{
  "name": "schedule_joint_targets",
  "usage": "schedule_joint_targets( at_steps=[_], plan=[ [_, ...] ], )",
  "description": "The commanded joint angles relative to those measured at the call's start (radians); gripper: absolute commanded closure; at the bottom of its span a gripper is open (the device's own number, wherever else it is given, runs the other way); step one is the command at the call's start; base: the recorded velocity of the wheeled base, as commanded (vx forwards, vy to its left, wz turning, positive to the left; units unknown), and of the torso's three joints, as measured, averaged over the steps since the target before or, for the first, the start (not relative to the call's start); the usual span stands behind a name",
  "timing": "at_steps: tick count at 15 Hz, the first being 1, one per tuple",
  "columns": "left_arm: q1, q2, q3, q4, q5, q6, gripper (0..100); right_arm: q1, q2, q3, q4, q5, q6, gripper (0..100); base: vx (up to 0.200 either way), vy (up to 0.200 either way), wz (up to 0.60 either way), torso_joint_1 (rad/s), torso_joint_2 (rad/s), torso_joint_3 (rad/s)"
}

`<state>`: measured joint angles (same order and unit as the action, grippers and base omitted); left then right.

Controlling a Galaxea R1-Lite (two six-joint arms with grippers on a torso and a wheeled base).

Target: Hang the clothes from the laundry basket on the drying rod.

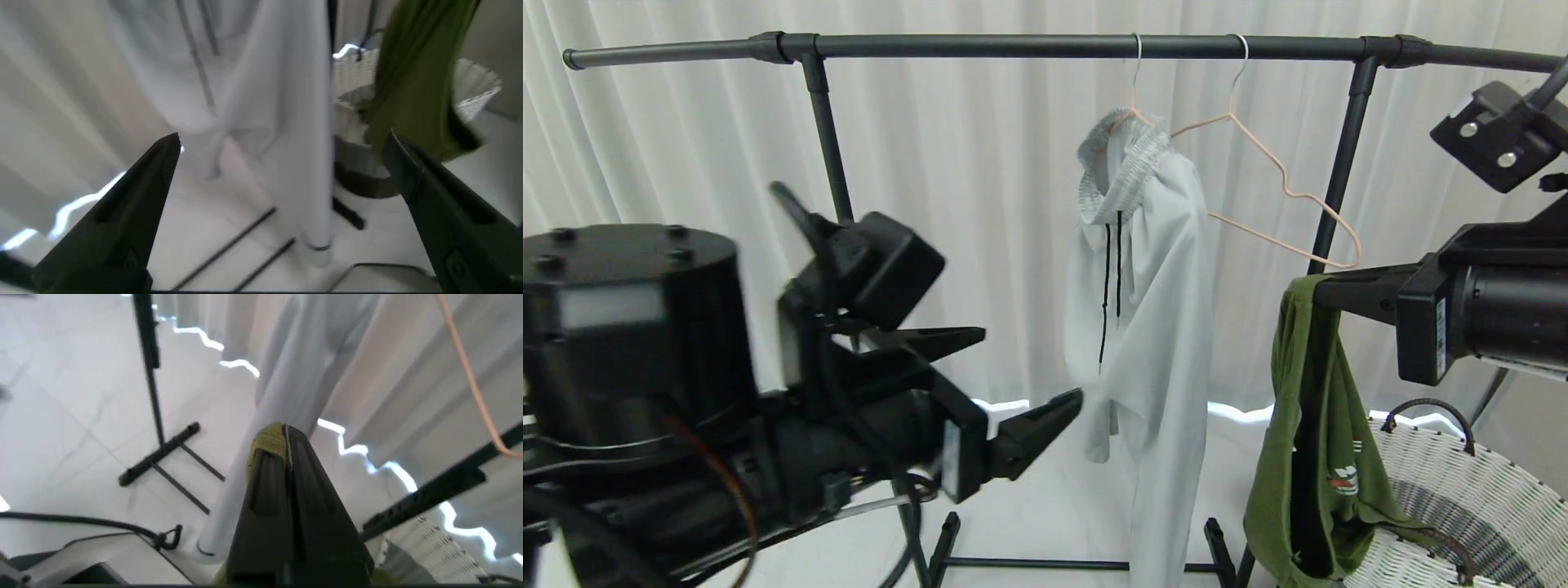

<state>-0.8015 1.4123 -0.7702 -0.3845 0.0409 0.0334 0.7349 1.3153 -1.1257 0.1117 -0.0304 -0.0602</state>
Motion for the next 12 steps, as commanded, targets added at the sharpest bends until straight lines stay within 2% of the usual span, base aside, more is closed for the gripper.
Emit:
schedule_joint_targets(
  at_steps=[1,2,3,7,12],
  plan=[
    [-0.127,0.218,-0.126,-0.001,0.088,-0.106,0,-0.015,0.015,0.001,-0.009,0.015,0.0,100,0.0,0.0,0.0,0.0,0.0,0.0],
    [-0.162,0.301,-0.166,-0.001,0.14,-0.153,0,-0.04,0.019,0.003,-0.023,0.047,0.0,100,0.0,0.0,0.0,0.0,0.0,0.0],
    [-0.171,0.327,-0.176,-0.002,0.146,-0.161,0,-0.048,0.019,0.004,-0.027,0.057,-0.001,100,0.0,0.0,0.0,0.0,0.0,0.0],
    [-0.182,0.428,-0.274,-0.004,0.146,-0.164,0,-0.052,0.024,0.027,-0.032,0.113,-0.001,100,0.0,0.0,0.0,0.0,0.0,0.0],
    [-0.18,0.501,-0.402,-0.004,0.143,-0.164,0,-0.051,0.051,0.035,-0.073,0.126,-0.001,100,0.0,0.0,0.0,0.0,0.0,0.0]
  ],
)
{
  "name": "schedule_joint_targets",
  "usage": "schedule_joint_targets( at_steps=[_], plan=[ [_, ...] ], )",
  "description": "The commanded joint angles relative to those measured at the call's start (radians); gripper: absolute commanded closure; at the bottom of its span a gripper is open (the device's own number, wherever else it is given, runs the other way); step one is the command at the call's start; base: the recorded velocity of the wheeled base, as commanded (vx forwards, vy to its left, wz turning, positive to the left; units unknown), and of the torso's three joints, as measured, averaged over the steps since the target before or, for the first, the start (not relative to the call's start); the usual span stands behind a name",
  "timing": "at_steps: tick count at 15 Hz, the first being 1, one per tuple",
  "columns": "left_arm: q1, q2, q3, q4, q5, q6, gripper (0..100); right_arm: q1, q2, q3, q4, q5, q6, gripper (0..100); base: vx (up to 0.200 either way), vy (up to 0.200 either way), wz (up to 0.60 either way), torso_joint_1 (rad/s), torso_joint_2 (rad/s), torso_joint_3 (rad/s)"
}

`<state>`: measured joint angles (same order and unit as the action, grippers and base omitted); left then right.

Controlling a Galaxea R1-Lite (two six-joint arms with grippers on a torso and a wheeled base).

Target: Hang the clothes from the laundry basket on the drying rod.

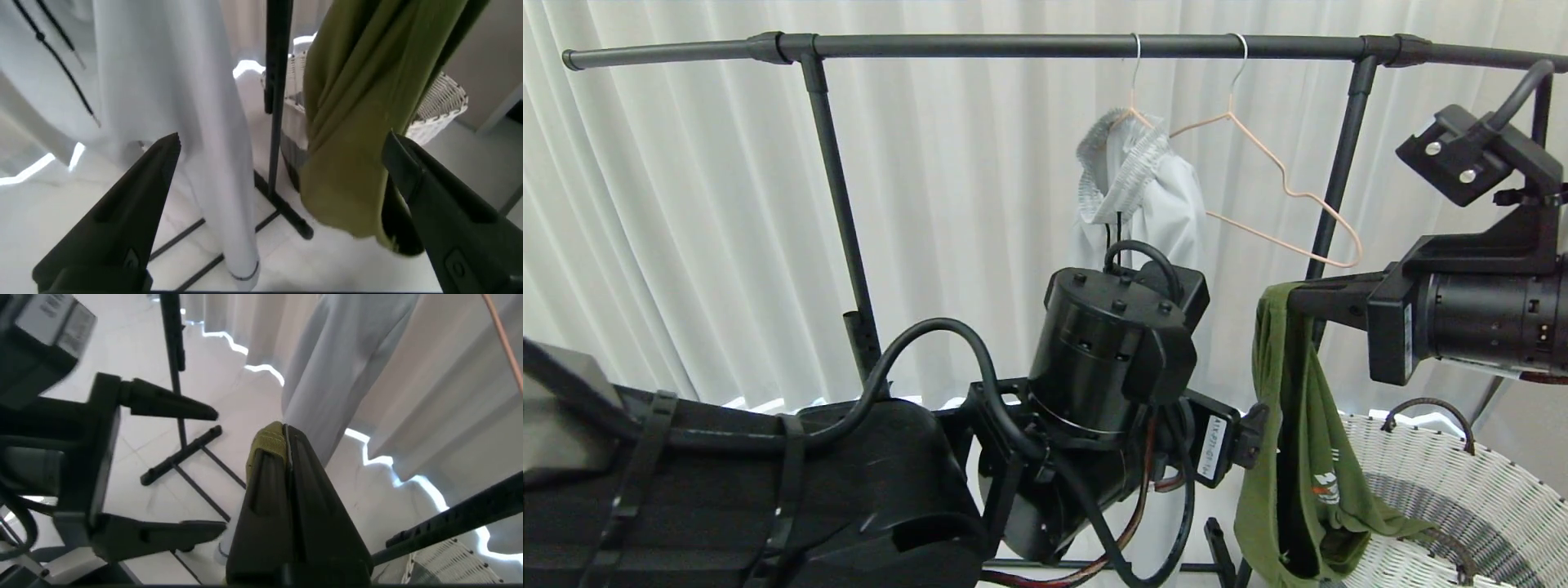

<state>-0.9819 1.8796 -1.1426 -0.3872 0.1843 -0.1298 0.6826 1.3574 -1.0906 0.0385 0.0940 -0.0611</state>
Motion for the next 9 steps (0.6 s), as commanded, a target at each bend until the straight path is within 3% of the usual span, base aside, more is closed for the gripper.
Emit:
schedule_joint_targets(
  at_steps=[1,9],
  plan=[
    [0.0,0.047,-0.045,-0.001,0.001,-0.002,0,0.002,0.011,0.002,0.0,0.001,0.0,100,0.0,0.0,0.0,0.0,0.0,0.0],
    [-0.003,0.158,-0.134,-0.002,0.009,0.001,0,0.003,0.003,0.015,-0.008,0.013,0.0,100,0.0,0.0,0.0,0.0,0.0,0.0]
  ],
)
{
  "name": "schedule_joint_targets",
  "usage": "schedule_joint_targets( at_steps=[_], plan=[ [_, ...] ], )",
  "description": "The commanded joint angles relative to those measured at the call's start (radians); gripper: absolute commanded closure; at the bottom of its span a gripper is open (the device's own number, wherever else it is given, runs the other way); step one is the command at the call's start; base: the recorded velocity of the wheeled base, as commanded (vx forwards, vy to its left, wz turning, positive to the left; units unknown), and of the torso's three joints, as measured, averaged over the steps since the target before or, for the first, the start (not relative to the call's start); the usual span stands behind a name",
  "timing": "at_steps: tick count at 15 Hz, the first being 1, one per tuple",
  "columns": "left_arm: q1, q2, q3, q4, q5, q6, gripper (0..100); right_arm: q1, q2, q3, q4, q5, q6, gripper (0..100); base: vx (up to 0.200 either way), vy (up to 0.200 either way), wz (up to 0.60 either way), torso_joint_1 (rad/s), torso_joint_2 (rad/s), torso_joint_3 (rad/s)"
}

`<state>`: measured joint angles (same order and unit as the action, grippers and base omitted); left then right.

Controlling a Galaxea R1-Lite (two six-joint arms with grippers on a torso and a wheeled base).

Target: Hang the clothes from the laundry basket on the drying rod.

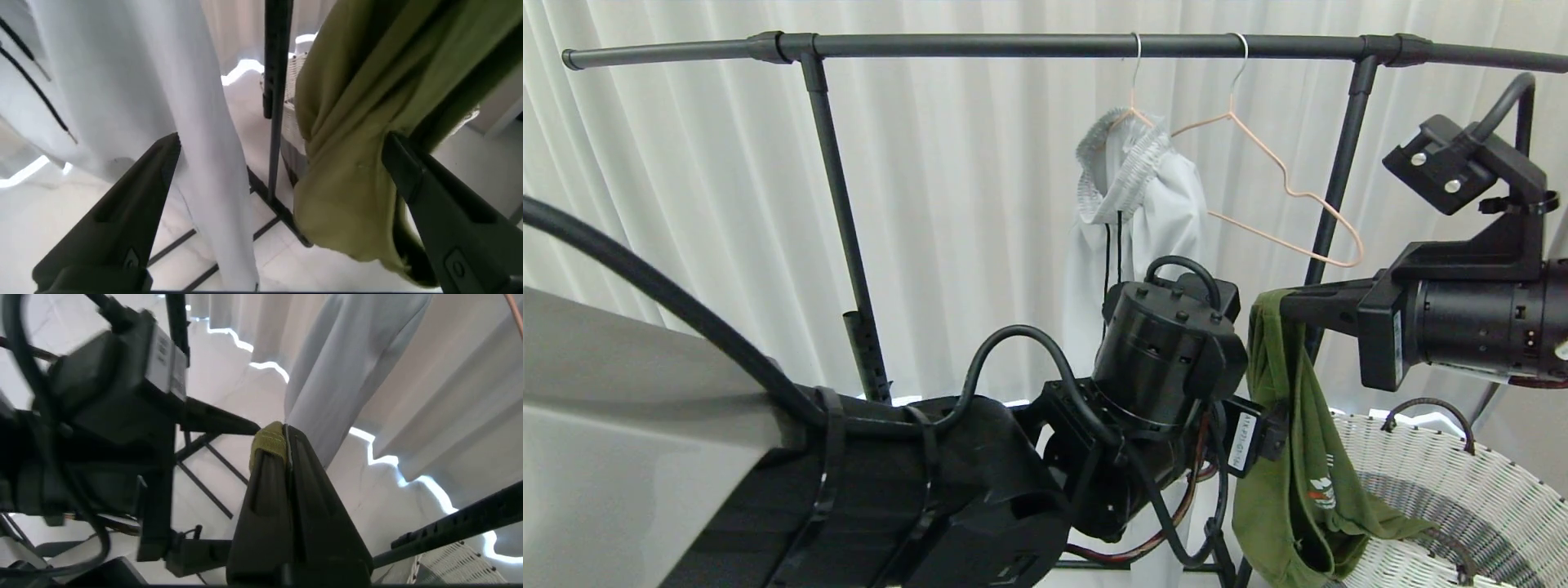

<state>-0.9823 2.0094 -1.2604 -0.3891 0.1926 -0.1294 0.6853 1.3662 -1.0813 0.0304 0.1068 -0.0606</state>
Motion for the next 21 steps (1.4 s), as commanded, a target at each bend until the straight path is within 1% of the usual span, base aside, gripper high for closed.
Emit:
schedule_joint_targets(
  at_steps=[1,5,8,10,12,15,17,19,21],
  plan=[
    [-0.006,0.04,-0.028,0.0,0.001,0.001,0,0.0,-0.01,0.014,-0.014,-0.001,-0.001,100,0.0,0.0,0.0,0.0,0.0,0.0],
    [-0.01,0.058,-0.037,0.0,0.002,0.002,0,0.0,-0.024,0.054,-0.046,0.001,-0.002,100,0.0,0.0,0.0,0.0,0.0,0.0],
    [-0.07,0.062,-0.011,0.0,0.018,-0.007,0,-0.001,-0.025,0.054,-0.053,0.001,-0.002,100,0.0,0.0,0.0,0.0,0.0,0.0],
    [-0.098,0.071,-0.011,0.0,0.036,-0.035,0,-0.001,-0.027,0.054,-0.053,0.001,-0.001,100,0.0,0.0,0.0,0.0,0.0,0.0],
    [-0.093,0.089,-0.013,0.0,0.057,-0.036,0,-0.001,-0.029,0.054,-0.053,0.001,-0.001,100,0.0,0.0,0.0,0.0,0.0,0.0],
    [-0.091,0.091,-0.013,0.0,0.065,-0.036,0,-0.001,-0.029,0.054,-0.053,0.001,-0.002,100,0.0,0.0,0.0,0.0,0.0,0.0],
    [-0.09,0.094,0.026,0.0,0.079,-0.036,0,-0.001,-0.029,0.052,-0.053,0.001,-0.001,100,0.0,0.0,0.0,0.0,0.0,0.0],
    [-0.085,0.091,0.127,0.0,0.102,-0.036,0,-0.001,-0.033,0.054,-0.053,0.001,-0.001,100,0.0,0.0,0.0,0.0,0.0,0.0],
    [-0.085,0.085,0.167,-0.002,0.13,-0.038,0,-0.001,-0.035,0.054,-0.053,0.001,0.001,100,0.0,0.0,0.0,0.0,0.0,0.0]
  ],
)
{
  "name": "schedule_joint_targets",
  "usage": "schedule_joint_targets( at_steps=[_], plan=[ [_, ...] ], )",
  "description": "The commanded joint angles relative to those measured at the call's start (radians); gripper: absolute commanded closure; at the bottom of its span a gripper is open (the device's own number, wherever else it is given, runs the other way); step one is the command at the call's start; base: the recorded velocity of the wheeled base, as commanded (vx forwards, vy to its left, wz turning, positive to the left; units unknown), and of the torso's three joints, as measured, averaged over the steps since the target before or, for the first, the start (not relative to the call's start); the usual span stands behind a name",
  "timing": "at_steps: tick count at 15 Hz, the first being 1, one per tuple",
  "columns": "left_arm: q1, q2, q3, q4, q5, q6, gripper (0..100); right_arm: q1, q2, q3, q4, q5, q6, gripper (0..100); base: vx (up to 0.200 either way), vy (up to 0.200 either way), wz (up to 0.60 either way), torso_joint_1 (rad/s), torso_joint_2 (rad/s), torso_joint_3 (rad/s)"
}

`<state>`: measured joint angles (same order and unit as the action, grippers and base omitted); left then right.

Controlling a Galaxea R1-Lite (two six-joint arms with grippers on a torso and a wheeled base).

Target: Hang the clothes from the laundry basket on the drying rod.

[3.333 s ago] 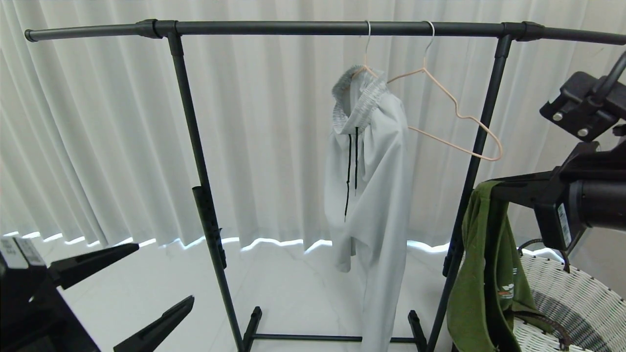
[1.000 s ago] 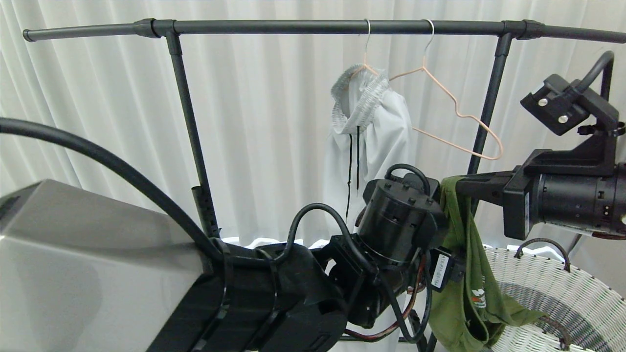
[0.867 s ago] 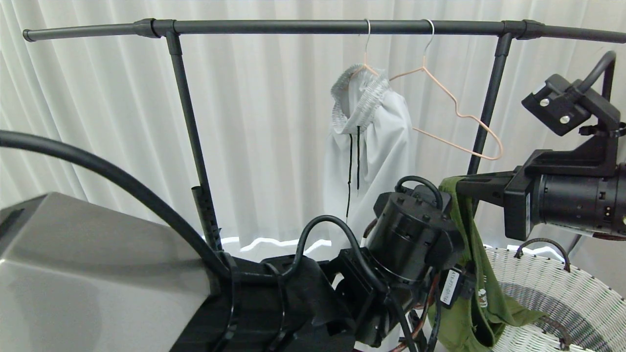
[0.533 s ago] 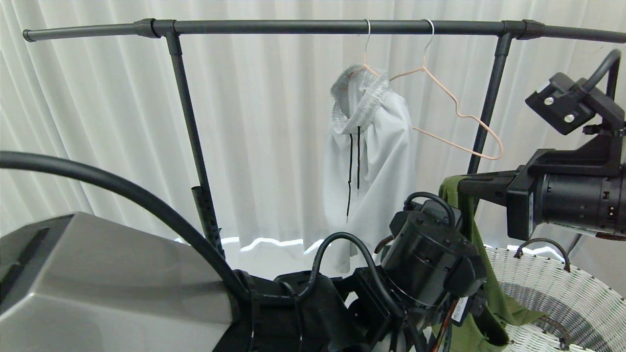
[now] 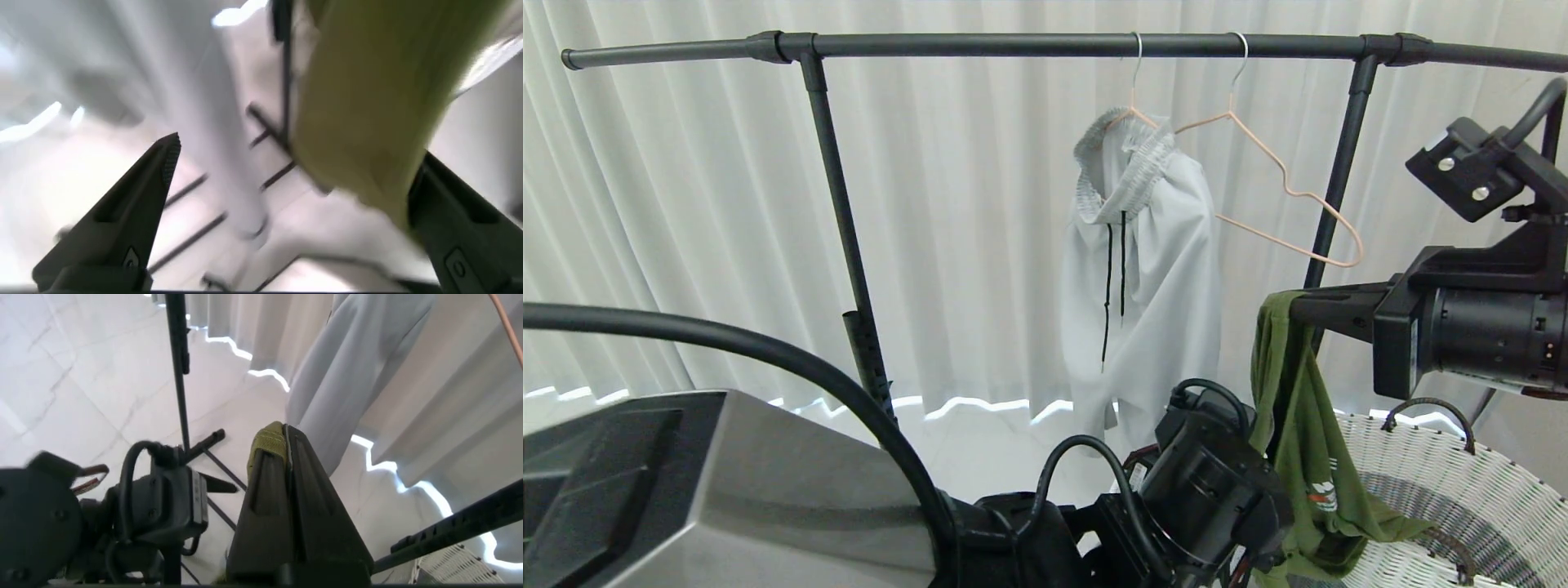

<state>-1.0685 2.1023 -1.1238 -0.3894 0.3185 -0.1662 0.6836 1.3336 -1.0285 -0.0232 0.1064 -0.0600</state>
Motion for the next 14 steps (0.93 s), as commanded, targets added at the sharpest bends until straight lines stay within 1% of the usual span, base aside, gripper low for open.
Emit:
schedule_joint_targets(
  at_steps=[1,4,8,9,12,14],
  plan=[
    [0.001,-0.007,0.03,-0.002,0.008,-0.004,0,0.001,-0.005,0.001,0.0,0.001,0.0,100,0.0,0.0,0.0,0.0,0.0,0.0],
    [-0.001,-0.007,0.041,-0.002,0.01,-0.023,0,0.001,-0.008,0.002,0.0,0.001,-0.001,100,0.0,0.0,0.0,0.0,0.0,0.0],
    [-0.001,-0.019,0.067,-0.002,0.014,-0.023,0,0.001,-0.008,0.001,0.0,0.001,-0.001,100,0.0,0.0,0.0,0.0,0.0,0.0],
    [-0.001,-0.019,0.067,-0.002,0.016,-0.023,100,0.001,-0.008,0.001,0.0,0.001,-0.003,100,0.0,0.0,0.0,0.0,0.0,0.0],
    [-0.004,-0.024,0.095,-0.002,0.034,-0.018,100,0.001,-0.008,0.001,0.0,0.001,-0.001,100,0.0,0.0,0.0,0.0,0.0,0.0],
    [-0.025,-0.039,0.159,-0.043,0.04,-0.013,100,0.001,-0.008,0.002,0.0,0.001,-0.001,100,0.0,0.0,0.0,0.0,0.0,0.0]
  ],
)
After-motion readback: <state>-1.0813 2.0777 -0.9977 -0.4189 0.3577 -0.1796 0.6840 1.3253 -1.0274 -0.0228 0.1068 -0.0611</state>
